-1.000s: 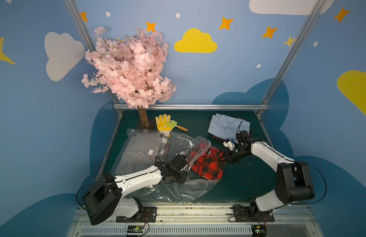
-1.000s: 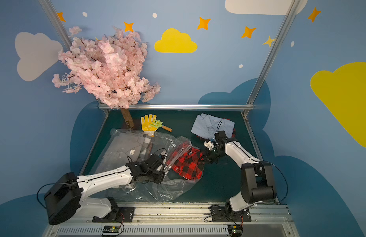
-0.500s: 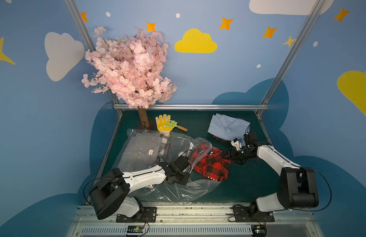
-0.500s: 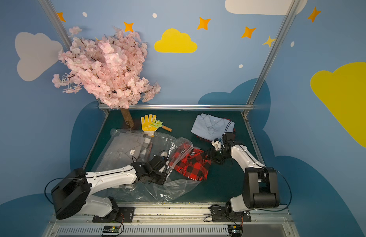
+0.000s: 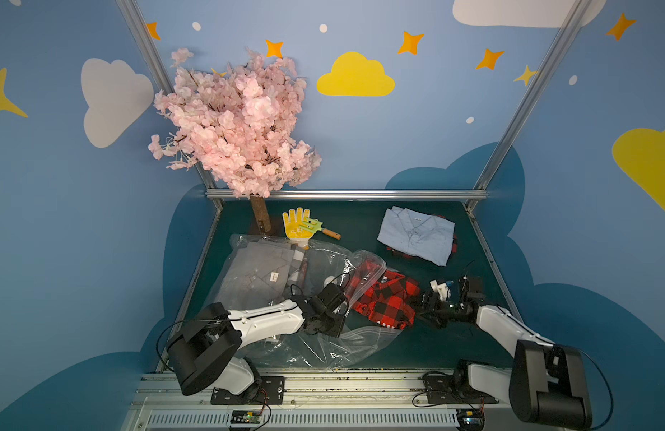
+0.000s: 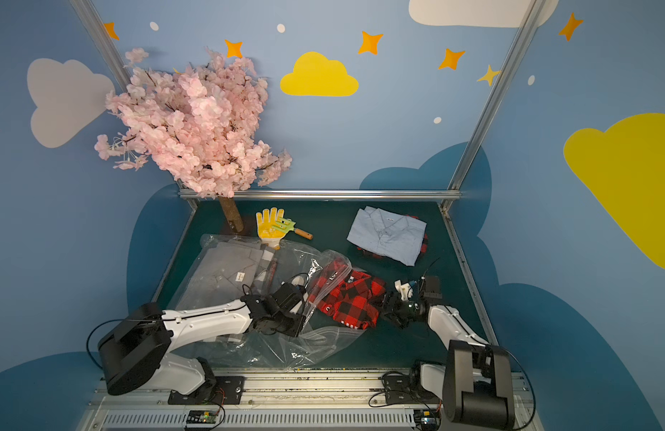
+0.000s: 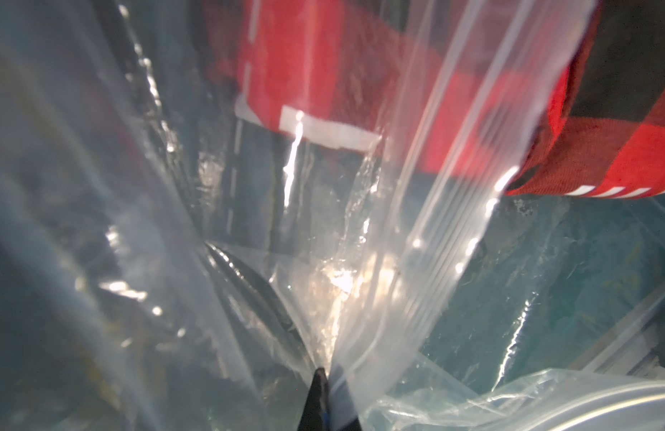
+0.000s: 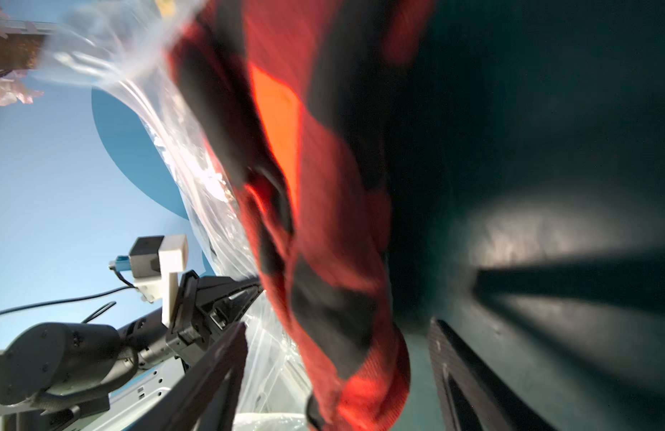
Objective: Take the shirt out of the vacuum bag
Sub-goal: Take out the shirt from the vacuum bag.
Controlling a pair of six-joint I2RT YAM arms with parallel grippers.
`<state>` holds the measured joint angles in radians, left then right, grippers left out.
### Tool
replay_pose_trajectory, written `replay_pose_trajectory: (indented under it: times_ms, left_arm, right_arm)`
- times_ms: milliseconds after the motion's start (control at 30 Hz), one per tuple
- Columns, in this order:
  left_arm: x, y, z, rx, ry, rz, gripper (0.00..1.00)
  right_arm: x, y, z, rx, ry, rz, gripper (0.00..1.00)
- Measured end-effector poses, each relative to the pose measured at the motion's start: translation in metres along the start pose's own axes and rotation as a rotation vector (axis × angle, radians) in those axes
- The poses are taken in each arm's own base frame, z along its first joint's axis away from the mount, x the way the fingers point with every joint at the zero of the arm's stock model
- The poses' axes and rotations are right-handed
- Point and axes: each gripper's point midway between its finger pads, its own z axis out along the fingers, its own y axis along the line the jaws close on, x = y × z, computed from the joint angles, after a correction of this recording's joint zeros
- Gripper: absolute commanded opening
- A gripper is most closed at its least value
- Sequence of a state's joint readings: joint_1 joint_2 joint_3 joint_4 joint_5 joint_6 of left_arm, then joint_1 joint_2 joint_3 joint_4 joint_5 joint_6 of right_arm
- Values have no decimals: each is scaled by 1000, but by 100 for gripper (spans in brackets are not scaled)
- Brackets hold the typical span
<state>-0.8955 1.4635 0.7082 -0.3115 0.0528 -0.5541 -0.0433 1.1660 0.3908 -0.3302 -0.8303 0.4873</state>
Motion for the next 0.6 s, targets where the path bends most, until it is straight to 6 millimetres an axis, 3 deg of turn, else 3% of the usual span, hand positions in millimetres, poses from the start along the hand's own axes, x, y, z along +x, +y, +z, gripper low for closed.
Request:
replay_pose_trajectory:
  times_ms: [300,600]
  left_arm:
    - [1,-3,5,4,4,7,4]
    - [2,-9,12,8,14,20,3]
  right_arm:
    - [21,-2,12,-18,-49,-19,82]
    - [7,10,32,-2,-79,-44,82]
